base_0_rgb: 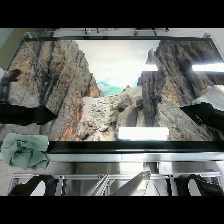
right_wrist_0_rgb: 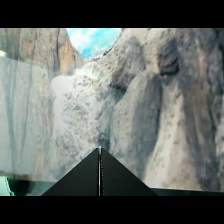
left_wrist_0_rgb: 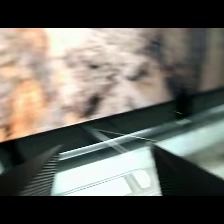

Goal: Fold the shirts.

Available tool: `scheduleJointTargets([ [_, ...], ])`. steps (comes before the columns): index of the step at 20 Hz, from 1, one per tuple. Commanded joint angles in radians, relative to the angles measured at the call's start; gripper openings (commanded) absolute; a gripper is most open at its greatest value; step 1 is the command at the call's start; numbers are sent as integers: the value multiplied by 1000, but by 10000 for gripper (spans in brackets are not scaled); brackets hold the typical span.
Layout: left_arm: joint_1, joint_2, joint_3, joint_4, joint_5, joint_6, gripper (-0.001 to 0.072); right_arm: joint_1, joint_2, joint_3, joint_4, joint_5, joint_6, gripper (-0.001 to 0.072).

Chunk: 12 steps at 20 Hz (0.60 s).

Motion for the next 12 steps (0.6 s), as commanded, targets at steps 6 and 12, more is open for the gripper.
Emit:
scheduleJointTargets([
  [6,337,58,-149,452,50,-164,720,1,-15,0,0,-74,-17,24],
  [12,394,-19,-368,452,45,-165,717,1,-122,0,1,-83,-68,24],
])
